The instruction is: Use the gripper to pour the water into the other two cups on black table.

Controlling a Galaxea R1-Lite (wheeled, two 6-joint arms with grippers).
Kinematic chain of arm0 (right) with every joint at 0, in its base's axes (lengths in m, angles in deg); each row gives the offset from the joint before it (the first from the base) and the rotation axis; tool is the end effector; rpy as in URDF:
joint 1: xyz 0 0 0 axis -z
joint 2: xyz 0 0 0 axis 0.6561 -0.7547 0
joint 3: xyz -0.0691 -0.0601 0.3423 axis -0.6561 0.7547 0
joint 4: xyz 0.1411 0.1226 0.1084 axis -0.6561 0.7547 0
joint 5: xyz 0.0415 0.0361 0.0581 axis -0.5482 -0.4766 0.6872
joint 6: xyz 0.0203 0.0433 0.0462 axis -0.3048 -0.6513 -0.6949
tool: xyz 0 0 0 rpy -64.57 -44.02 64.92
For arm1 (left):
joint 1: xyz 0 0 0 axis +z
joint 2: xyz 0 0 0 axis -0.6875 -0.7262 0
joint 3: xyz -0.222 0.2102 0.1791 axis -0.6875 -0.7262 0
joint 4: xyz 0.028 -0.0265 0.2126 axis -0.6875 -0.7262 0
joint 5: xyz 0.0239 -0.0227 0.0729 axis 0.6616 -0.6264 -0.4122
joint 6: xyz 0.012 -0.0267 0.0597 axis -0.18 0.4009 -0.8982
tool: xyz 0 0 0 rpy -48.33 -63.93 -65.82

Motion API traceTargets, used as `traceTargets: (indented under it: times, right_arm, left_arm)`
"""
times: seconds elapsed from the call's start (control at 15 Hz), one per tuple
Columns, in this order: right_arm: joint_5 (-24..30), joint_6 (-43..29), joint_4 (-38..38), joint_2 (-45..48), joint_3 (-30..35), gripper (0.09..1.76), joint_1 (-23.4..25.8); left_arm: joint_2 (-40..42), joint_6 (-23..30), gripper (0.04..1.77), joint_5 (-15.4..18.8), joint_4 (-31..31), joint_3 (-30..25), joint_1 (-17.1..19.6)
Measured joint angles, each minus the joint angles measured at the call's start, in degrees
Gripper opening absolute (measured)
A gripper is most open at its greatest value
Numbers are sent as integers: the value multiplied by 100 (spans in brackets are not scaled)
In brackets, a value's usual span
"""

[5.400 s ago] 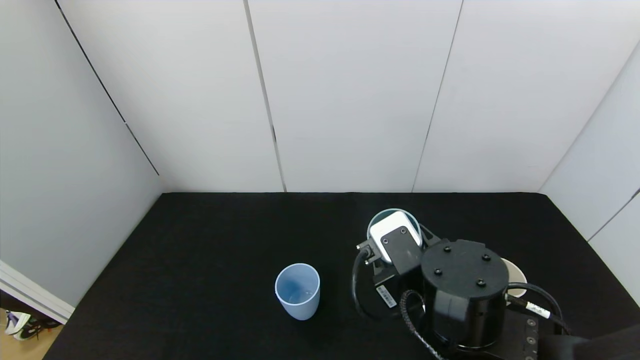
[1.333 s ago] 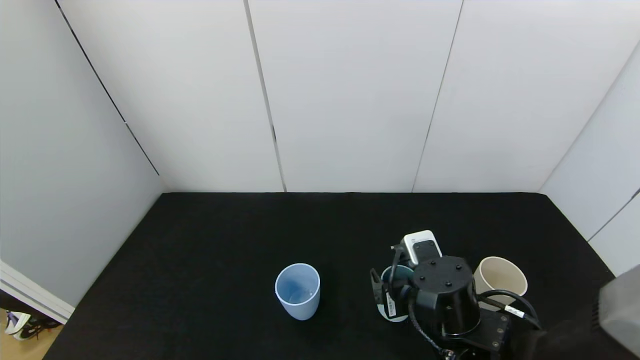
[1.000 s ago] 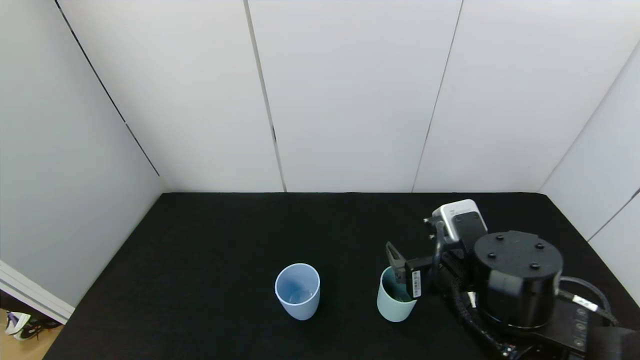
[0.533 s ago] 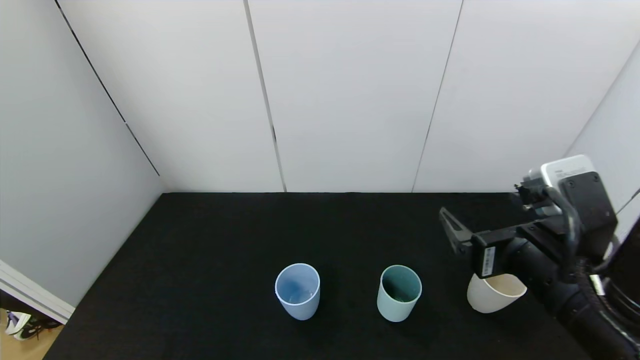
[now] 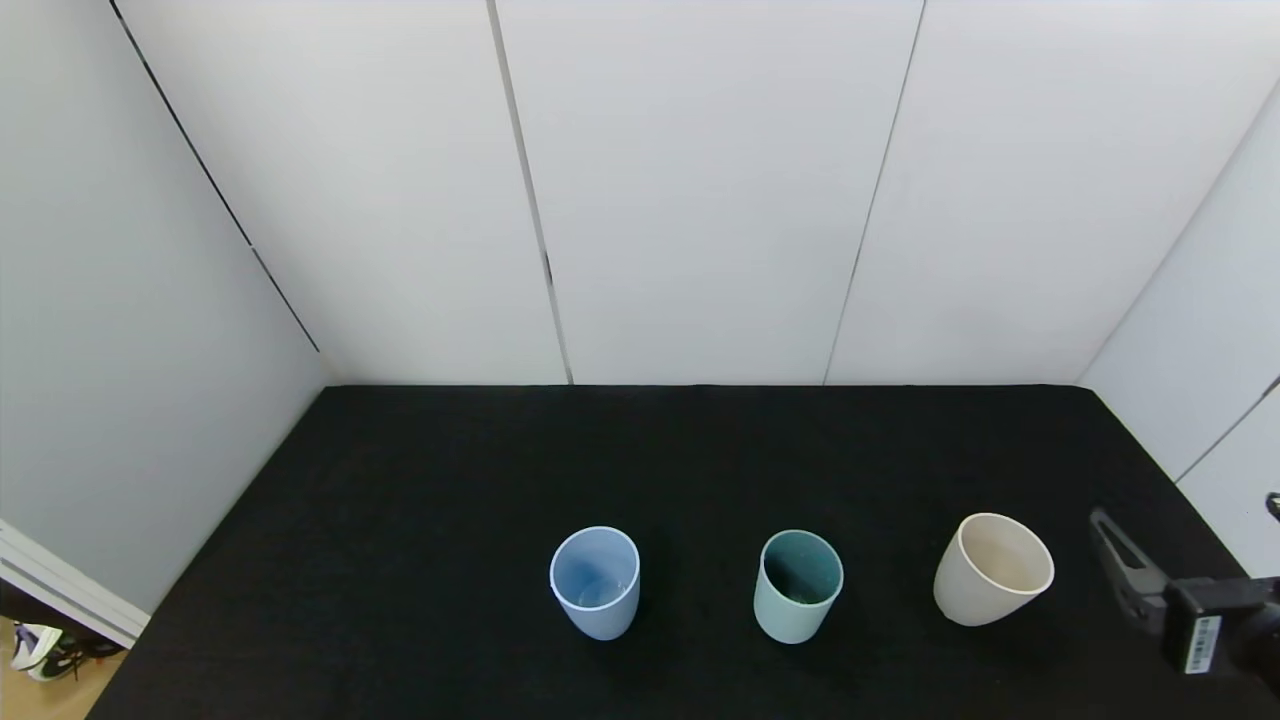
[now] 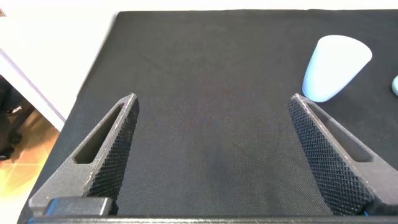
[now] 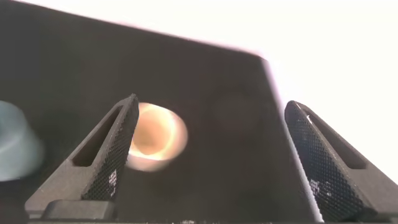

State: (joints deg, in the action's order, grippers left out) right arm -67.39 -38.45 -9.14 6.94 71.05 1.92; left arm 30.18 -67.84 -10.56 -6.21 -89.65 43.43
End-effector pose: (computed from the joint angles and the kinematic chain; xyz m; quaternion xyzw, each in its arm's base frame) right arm 0.1627 0.0660 0.1900 -0.1291 0.0595 -0.0943 0.9853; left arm -0.0051 0.0010 0.0758 -0.0069 0.0001 0.0080 0.9999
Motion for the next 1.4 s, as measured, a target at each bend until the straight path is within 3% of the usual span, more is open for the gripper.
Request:
traceTargets:
  times: [0.27, 0.53, 0.67, 0.87, 1.07, 1.4]
  right_arm:
    - [-545, 18, -13, 451, 712, 170, 1235]
    - [-674, 355, 100, 1493, 1128, 170, 2139]
    - [-669, 557, 614, 2271, 1219, 170, 2578]
    - [-573, 691, 1987, 3517, 1111, 170, 2981]
    - [356, 763, 2762, 4630, 968, 170, 3110]
    - [3217, 394, 2933, 5157, 1045, 170, 3151]
  left_arm:
    - [0, -2, 172, -1, 0, 0, 0]
    - [0, 0, 172, -1, 0, 0, 0]
    - [0, 0, 172, -1, 0, 0, 0]
    - [0, 0, 172, 0, 0, 0, 0]
    - [0, 0, 172, -1, 0, 0, 0]
    - [0, -2, 172, -1, 0, 0, 0]
